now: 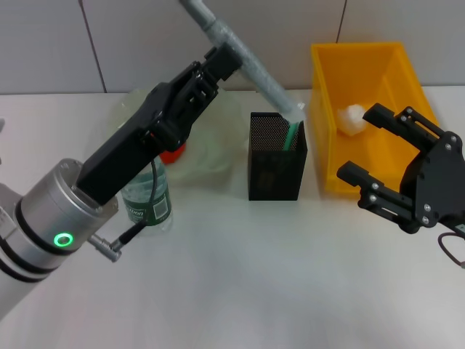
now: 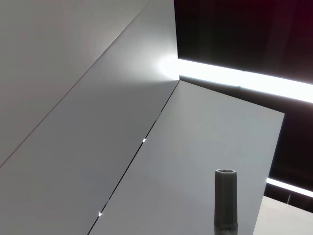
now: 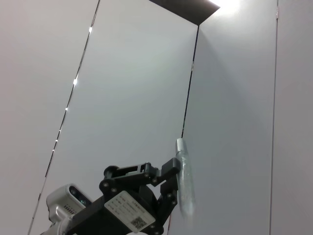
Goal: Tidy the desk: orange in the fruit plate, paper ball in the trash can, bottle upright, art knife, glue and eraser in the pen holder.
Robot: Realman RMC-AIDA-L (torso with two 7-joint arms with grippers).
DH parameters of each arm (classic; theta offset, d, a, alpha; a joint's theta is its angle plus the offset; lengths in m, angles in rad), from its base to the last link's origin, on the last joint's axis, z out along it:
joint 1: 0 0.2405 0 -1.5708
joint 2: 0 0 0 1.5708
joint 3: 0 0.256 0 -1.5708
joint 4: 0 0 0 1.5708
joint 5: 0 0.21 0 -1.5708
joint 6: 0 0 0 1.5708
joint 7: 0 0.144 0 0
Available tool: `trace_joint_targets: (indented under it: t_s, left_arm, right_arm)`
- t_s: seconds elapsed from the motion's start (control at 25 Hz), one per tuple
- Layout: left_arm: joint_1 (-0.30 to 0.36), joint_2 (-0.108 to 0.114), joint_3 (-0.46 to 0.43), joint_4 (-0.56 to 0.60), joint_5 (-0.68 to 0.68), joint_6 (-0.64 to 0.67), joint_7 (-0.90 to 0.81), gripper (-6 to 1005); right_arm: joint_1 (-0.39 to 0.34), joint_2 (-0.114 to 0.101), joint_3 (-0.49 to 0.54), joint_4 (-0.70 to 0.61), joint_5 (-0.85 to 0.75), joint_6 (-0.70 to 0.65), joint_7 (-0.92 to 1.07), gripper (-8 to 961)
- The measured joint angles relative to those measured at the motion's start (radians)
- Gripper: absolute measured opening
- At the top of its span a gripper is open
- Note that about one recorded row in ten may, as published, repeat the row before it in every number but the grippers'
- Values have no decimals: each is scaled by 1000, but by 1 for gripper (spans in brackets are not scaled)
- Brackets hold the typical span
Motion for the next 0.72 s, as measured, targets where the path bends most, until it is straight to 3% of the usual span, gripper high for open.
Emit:
trace_joint_targets:
  t_s: [0.12,0.24,0.4,0.44,0.72]
  left_arm:
    - [11,0,24,5,-21,-7,0,111]
    - [52,0,131,31,-106,-43,17,111]
    - [61,0,155,35,-125,-51,24,111]
    - [87,0,221,49,-180,-75,47,111]
    - [137,0,295,73,-244,-107,54,111]
  right_arm:
    - [-13,1,-4,4,0,-6,-1,745]
    - [-33,1,-5,12,-2,-7,-6,745]
    - [-62,1,-5,52,-6,-7,-48,745]
    - [-69,2,-6,64,-8,-6,-61,745]
    - [-93,5,-6,146,-10,19,-104,746]
